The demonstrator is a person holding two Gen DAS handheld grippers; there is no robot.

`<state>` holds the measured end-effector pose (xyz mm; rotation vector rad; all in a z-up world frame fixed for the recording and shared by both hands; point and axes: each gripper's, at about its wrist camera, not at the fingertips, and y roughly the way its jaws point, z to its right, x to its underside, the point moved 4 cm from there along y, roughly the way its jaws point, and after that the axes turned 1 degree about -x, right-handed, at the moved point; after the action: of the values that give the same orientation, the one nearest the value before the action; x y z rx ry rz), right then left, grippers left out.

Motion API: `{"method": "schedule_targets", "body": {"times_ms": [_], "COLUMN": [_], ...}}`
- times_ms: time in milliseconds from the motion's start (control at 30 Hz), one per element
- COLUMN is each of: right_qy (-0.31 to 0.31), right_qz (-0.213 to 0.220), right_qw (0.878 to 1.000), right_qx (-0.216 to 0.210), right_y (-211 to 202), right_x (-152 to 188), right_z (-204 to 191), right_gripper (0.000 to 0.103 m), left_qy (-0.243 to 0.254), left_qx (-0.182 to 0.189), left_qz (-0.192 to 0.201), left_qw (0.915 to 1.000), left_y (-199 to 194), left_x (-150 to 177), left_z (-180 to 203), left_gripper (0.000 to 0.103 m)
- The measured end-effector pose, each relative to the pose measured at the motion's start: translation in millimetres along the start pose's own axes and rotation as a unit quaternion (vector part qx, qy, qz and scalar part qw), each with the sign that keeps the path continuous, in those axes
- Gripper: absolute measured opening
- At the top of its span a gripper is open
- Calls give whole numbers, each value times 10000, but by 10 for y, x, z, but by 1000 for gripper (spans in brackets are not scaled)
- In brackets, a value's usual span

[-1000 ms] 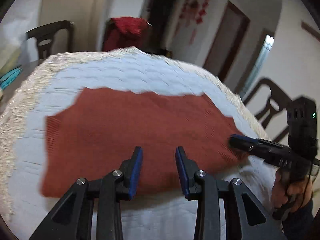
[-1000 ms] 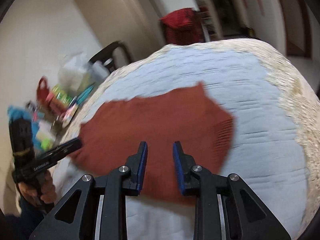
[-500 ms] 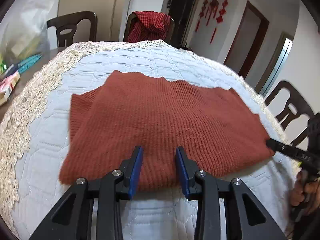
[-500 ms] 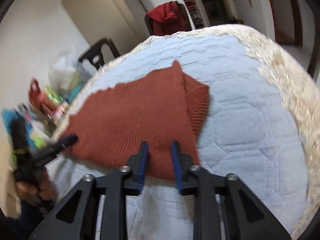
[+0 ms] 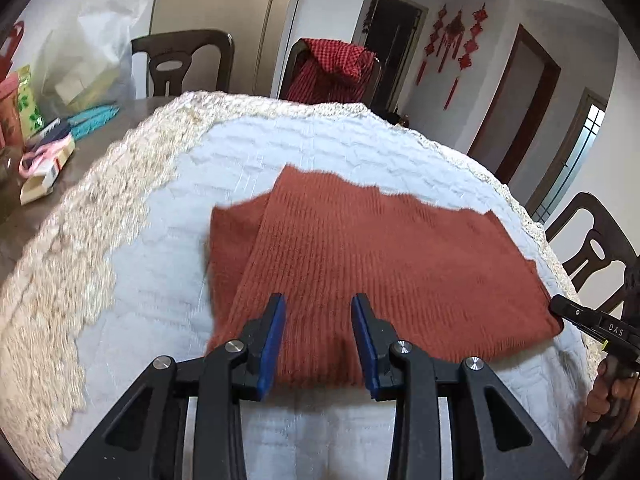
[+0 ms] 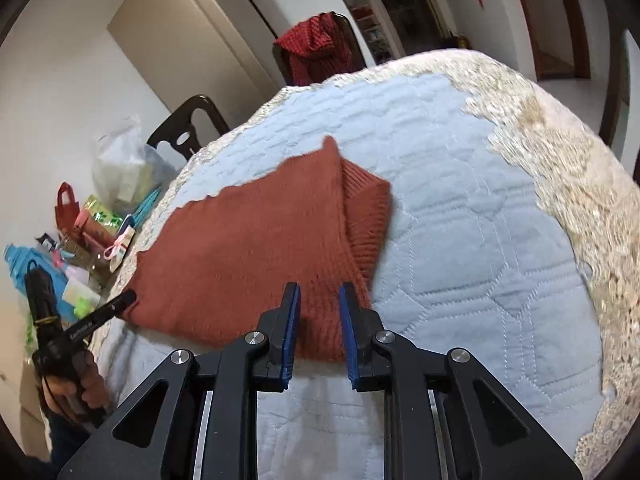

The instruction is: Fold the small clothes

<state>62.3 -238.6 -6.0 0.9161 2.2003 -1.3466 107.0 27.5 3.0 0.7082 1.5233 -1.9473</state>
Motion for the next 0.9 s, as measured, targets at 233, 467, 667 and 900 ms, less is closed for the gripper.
{"method": "schedule_targets", "body": {"times_ms": [233, 467, 667, 900], "right_qy": [-2, 129, 109, 74], "right_qz": [-8, 82, 76, 51], "right_qw": [9999, 9997, 9996, 9990], "right_qx": [108, 214, 230, 436], "right_y": [284, 351, 339, 238], "right_x": [-293, -265, -255, -246], "right_z": [-24, 175, 161, 130], "right_gripper": [20, 19, 19, 22], "left_qy": [158, 128, 172, 245], "left_qx": [-402, -528, -578, -666], "left_qz": [-90, -151, -144, -120], "left_qw": [9990, 9984, 9981, 9974], "left_y": [318, 373, 364, 192], "left_x": [-241, -111, -111, -94], "left_z": [1, -55, -43, -9], "left_gripper": [37, 37, 37, 37]}}
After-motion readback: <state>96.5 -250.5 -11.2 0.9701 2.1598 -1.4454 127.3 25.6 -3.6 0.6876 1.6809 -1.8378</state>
